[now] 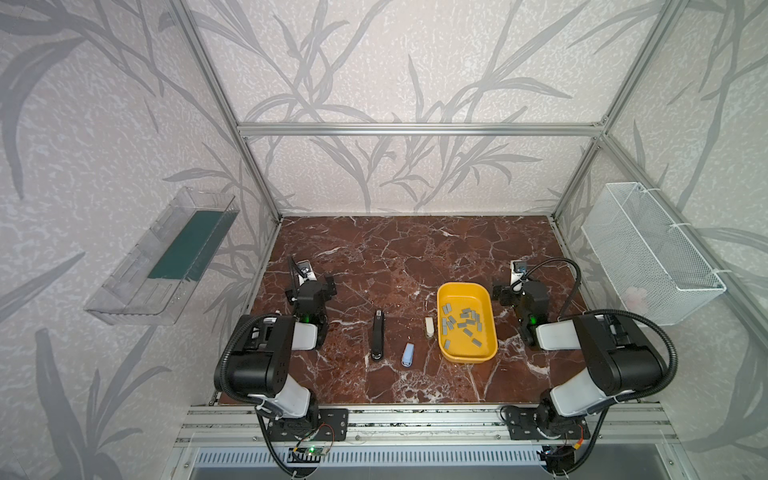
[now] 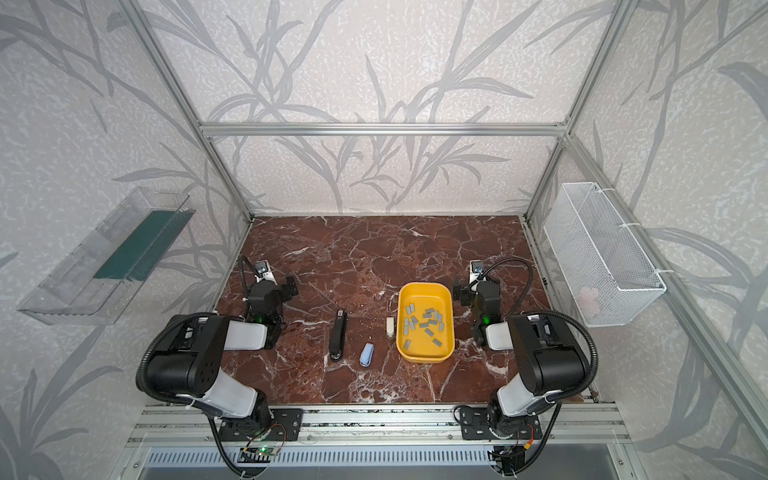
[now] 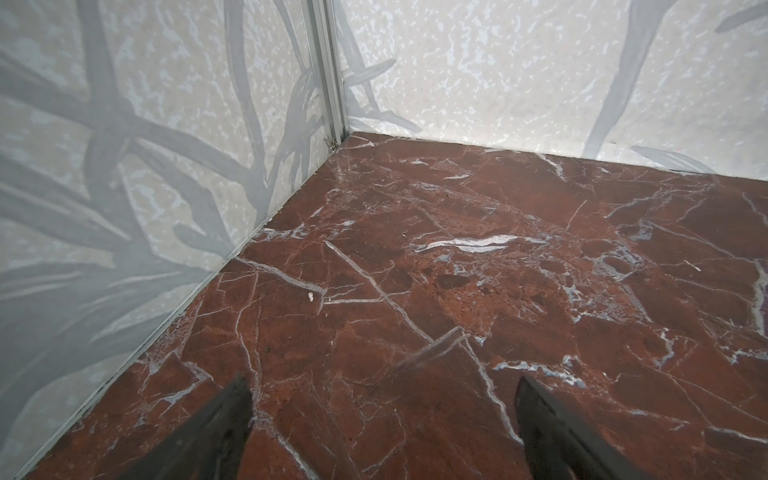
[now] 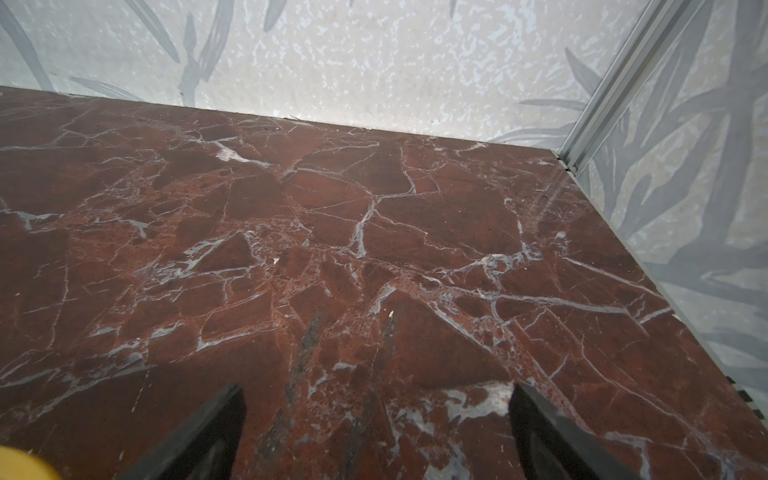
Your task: Load the staples into the stapler
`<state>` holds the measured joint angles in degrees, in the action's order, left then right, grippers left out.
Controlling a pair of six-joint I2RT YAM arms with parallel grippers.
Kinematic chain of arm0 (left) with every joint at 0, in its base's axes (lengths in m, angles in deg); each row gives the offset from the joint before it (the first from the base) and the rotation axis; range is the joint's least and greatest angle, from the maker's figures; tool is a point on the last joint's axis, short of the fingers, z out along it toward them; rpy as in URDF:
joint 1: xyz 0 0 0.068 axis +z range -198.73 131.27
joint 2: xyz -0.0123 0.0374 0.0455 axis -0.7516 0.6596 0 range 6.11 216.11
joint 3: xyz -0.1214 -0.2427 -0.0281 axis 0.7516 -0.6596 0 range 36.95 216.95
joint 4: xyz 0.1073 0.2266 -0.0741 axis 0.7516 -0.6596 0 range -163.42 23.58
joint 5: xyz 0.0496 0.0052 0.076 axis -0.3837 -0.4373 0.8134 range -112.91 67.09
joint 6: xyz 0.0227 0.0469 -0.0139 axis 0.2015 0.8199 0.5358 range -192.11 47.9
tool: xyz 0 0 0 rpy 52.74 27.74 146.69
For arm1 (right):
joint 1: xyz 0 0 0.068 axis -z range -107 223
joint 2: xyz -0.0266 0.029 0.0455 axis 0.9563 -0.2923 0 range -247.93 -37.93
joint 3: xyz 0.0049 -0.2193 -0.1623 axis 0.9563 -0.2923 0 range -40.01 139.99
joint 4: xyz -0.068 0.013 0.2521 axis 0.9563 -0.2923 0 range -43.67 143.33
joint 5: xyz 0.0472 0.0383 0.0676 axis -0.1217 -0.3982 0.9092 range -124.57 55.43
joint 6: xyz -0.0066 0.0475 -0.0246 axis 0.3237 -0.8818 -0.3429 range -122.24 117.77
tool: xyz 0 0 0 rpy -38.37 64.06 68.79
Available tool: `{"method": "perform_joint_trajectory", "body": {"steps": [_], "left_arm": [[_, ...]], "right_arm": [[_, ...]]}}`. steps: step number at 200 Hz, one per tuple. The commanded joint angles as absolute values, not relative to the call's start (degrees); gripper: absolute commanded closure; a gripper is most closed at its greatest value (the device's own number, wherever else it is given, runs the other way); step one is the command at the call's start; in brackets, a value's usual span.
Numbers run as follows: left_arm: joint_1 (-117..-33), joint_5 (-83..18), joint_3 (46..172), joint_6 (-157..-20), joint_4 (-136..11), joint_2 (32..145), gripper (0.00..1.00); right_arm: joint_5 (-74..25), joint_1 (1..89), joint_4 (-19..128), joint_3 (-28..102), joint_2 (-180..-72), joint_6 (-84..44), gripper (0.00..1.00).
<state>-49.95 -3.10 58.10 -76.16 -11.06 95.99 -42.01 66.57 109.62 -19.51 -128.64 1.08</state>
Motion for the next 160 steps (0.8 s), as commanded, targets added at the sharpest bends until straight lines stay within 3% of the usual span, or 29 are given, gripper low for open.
{"method": "perform_joint_trajectory", "body": {"steps": [1,120,138,160], "left_arm": [[-49.66,-3.12,57.67,-75.53,-9.33,96.63,0.01],[-49.69,-3.05,57.75,-75.53,-9.38,96.63,0.01],[-49.69,-3.05,57.64,-75.51,-9.38,96.62,0.01],[-49.69,-3.12,57.70,-75.53,-9.38,96.61,0.01]], "right_arm": [[-41.77,66.24,110.82,-19.18,-128.87,1.51,0.01],[-41.49,66.09,115.26,-21.38,-128.58,1.74,0.01],[-47.09,64.72,116.58,-24.48,-123.87,1.93,0.01],[-49.03,64.39,105.06,-22.09,-115.35,1.49,0.01]]}}
